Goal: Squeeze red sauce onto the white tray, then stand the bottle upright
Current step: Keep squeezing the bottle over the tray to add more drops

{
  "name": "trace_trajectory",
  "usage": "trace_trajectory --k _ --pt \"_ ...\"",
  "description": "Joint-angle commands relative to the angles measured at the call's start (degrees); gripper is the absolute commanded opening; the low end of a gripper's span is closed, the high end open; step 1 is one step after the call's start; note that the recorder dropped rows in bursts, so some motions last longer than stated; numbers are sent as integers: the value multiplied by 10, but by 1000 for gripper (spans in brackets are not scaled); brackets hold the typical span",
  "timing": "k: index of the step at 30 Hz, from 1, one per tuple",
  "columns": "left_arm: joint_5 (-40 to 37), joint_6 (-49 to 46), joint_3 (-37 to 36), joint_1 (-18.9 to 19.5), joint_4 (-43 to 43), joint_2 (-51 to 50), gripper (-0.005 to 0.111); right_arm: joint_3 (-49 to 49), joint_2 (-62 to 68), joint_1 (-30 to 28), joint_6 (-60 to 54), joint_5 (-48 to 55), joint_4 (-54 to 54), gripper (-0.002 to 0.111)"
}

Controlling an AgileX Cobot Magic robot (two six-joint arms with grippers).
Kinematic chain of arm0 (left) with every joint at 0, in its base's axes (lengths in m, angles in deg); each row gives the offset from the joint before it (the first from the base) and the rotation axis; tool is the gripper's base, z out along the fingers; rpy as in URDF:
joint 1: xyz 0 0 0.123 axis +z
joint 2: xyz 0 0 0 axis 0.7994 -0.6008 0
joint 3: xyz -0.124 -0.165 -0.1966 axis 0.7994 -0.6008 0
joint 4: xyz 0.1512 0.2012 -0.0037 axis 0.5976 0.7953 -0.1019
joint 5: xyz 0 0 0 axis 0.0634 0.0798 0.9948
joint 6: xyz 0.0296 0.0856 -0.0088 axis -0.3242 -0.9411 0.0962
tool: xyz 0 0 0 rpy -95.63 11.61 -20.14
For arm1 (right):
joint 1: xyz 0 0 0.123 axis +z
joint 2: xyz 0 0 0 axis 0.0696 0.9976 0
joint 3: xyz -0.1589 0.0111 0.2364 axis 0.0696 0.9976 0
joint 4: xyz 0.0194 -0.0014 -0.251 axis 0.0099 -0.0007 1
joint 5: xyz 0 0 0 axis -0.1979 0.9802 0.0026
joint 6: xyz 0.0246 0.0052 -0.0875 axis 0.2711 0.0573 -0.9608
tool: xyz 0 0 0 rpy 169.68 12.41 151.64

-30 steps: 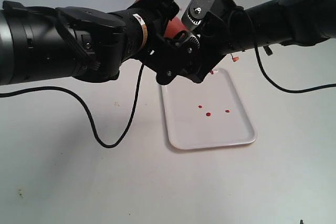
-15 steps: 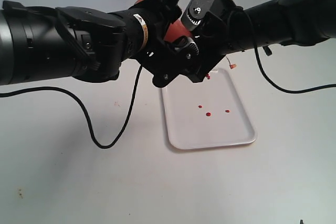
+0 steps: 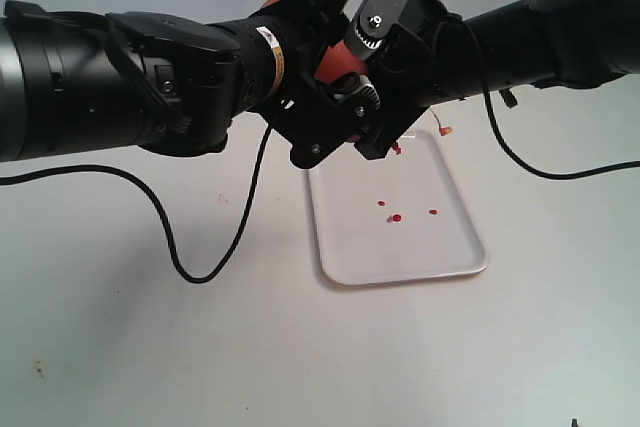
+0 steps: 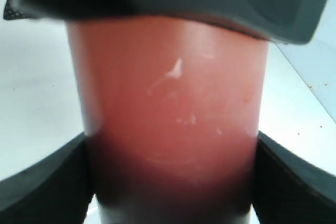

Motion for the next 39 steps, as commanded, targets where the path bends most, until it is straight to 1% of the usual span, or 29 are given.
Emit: trace_trajectory --k 1,26,27,28,30,32,33,35,39 --pt "-2 4 8 1 6 13 0 3 -2 0 2 1 1 1" --pt "-2 3 8 1 6 13 0 3 -2 0 2 1 1 1" --pt "-2 3 8 1 6 13 0 3 -2 0 2 1 1 1" --pt "-2 3 8 1 6 13 0 3 -2 0 2 0 1 3" --pt "-2 3 8 1 6 13 0 3 -2 0 2 -1 1 20" --pt "-2 3 8 1 6 13 0 3 -2 0 2 -17 1 57" --pt "-2 3 8 1 6 13 0 3 -2 0 2 -17 1 79" --pt "-2 3 8 1 6 13 0 3 -2 0 2 -25 1 105" --pt "-2 3 8 1 6 13 0 3 -2 0 2 -25 1 105"
